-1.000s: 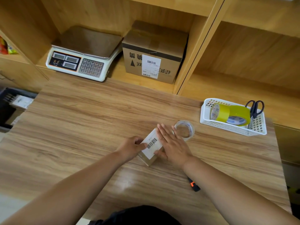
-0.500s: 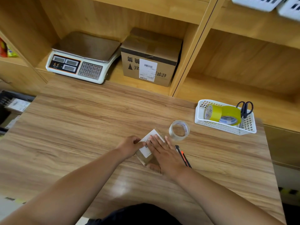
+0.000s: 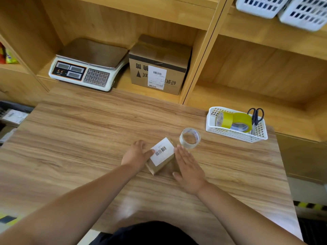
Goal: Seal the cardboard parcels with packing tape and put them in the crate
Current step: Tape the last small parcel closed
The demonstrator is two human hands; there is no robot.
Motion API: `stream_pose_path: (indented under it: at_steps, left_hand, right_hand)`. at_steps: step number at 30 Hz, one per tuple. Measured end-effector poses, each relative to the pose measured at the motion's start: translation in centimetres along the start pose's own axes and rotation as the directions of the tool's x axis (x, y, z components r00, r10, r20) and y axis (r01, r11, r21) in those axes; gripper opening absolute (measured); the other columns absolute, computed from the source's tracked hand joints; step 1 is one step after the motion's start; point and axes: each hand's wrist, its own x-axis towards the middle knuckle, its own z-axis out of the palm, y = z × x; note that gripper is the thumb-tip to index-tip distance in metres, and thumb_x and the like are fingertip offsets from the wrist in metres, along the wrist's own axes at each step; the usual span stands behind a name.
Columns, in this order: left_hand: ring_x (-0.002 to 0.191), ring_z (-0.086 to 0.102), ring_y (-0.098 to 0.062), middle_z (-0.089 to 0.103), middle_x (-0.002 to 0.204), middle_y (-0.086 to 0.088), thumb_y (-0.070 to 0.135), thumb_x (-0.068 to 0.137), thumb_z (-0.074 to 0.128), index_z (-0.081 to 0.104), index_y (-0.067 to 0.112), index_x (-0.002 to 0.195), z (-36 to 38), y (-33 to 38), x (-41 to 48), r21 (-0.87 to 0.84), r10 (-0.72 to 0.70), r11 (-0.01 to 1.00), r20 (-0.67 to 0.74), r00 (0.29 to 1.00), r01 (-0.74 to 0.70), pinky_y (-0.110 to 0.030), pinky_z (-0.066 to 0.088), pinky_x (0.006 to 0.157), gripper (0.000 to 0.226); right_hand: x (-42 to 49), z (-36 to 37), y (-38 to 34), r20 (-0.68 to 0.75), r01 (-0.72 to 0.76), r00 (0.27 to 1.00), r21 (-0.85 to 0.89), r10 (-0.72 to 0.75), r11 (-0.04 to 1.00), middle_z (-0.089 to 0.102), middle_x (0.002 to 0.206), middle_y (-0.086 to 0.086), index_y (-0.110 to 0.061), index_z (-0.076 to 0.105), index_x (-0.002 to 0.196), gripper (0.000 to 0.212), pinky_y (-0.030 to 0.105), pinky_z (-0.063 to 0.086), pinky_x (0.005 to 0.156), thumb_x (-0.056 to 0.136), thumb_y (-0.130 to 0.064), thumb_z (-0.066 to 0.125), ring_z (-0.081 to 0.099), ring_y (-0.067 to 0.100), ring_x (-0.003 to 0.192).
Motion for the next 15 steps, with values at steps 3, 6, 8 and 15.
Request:
stream_pose_path:
  at_steps: [3,6,8,15]
  left_hand:
    - [0.116,0.045,-0.016,0.05,0.122,0.003,0.035,0.082,0.069,0.054,0.021,0.126,0.2,0.1,-1.4,0.122,0.161,0.981,-0.091,0.983,-0.149,-0.025,0.034,0.089,0.049]
    - [0.117,0.04,-0.016,0.051,0.121,0.004,0.034,0.08,0.07,0.057,0.023,0.123,0.9,0.2,-2.3,0.252,0.285,0.931,-0.045,0.957,-0.265,-0.023,0.027,0.094,0.047]
    - [0.121,0.038,-0.017,0.047,0.126,0.004,0.033,0.08,0.068,0.053,0.023,0.129,1.3,0.1,-2.7,0.288,0.29,0.918,-0.022,0.957,-0.272,-0.025,0.025,0.098,0.052]
    - [0.127,0.036,-0.025,0.036,0.136,-0.004,0.038,0.077,0.071,0.036,0.017,0.138,0.5,-0.3,-2.8,0.179,0.041,0.983,0.035,0.999,-0.046,-0.035,0.035,0.102,0.073]
  right_hand:
    - [-0.5,-0.1,0.3,0.079,-0.015,0.997,0.065,0.01,0.998,-0.034,0.149,-0.004,-0.014,-0.027,0.142,0.086,0.026,-0.009,0.118,0.096,-0.032,0.044,-0.025,0.01,0.142]
    - [-0.6,-0.6,-0.7,0.076,-0.059,0.996,0.157,0.047,0.986,-0.025,0.156,-0.003,-0.015,-0.012,0.151,0.084,0.019,-0.004,0.112,0.094,-0.026,0.049,-0.015,0.009,0.145]
    - [-0.9,-0.9,-1.4,0.059,-0.076,0.996,0.191,0.066,0.979,-0.018,0.159,0.0,-0.013,-0.003,0.152,0.08,0.018,-0.001,0.109,0.094,-0.023,0.05,-0.007,0.014,0.147]
    - [-1.6,-1.1,-2.3,-0.065,-0.148,0.976,0.494,0.206,0.857,0.032,0.146,0.002,-0.011,0.025,0.148,0.064,0.02,0.029,0.102,0.091,-0.016,0.053,0.036,0.019,0.131]
